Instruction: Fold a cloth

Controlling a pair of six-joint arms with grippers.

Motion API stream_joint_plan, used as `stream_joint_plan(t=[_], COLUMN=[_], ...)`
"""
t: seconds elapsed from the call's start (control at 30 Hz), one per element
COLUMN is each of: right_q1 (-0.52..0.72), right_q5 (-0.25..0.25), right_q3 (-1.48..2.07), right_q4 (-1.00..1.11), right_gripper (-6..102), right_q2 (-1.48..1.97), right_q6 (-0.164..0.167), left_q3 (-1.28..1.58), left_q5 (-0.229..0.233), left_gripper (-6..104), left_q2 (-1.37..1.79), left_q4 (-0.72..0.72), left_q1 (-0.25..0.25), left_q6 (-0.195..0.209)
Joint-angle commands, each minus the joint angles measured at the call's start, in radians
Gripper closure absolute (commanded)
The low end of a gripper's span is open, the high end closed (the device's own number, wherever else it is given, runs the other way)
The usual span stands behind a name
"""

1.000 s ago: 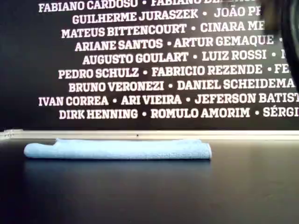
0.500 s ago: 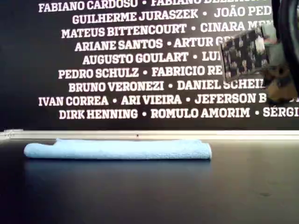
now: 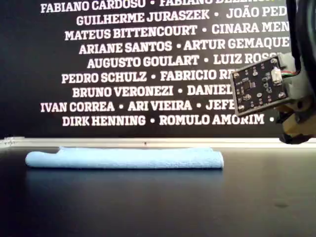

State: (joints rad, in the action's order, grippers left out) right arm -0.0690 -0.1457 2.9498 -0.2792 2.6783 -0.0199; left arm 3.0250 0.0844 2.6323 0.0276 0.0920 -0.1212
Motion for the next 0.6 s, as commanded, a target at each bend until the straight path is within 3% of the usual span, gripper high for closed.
stream_joint_plan(t=[0.0, 0.2, 0.4, 0.5, 0.57], right_q1=[-0.005, -0.089, -0.175, -0.175, -0.175], right_q5=[-0.014, -0.005, -0.012, -0.014, -0.014], right_q3=[-0.044, -0.051, -0.272, -0.477, -0.592], right_q4=[0.115, 0.354, 0.430, 0.430, 0.430], right_gripper=[52, 51, 37, 31, 28], right_q2=[0.006, -0.092, -0.551, -0.816, -0.945], right_q6=[-0.005, -0.005, -0.008, -0.012, -0.035], left_q3=[-0.014, -0.028, -0.235, -0.396, -0.511], left_q5=[-0.006, -0.005, 0.009, 0.014, 0.014], left_gripper=[47, 47, 46, 38, 30], left_q2=[0.005, -0.020, -0.276, -0.514, -0.667], left_q4=[0.035, 0.040, 0.040, 0.041, 0.041], left_q1=[0.029, 0.141, 0.137, 0.137, 0.137], left_q6=[0.000, 0.000, 0.002, 0.002, 0.002])
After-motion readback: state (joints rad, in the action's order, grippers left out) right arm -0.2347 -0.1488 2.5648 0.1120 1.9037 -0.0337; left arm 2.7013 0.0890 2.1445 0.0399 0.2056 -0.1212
